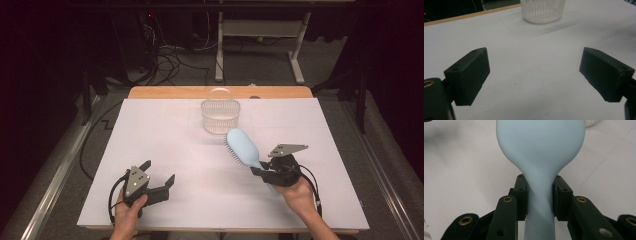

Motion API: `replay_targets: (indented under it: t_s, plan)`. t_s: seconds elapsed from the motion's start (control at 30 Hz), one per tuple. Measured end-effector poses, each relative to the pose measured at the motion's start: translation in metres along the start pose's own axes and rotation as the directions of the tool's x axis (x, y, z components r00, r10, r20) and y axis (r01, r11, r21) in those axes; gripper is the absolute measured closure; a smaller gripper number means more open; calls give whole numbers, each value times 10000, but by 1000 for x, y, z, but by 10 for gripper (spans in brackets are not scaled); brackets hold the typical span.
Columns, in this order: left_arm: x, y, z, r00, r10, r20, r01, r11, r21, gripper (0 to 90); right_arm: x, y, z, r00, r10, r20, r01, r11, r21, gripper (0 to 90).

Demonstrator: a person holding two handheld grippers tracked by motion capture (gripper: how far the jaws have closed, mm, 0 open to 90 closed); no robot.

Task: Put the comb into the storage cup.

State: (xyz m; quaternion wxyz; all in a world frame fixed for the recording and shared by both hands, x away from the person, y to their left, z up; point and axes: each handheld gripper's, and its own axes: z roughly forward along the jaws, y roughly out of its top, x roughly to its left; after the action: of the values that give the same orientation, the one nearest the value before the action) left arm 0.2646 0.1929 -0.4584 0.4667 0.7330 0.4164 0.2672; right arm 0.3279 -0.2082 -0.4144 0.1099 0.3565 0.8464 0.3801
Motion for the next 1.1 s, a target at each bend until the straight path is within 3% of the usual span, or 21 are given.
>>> replay_targets:
  t_s: [0.37, 1.1]
  plan:
    - [-9, 8, 7, 9992, 212, 337, -211, 9998, -32, 102, 6, 2, 0, 9999, -56, -123, 56, 10000, -54, 705]
    - [-20, 21, 18, 9953, 220, 946, -198, 9995, -237, 102, 15, 5, 3, 9994, -231, -271, 228, 9996, -140, 705]
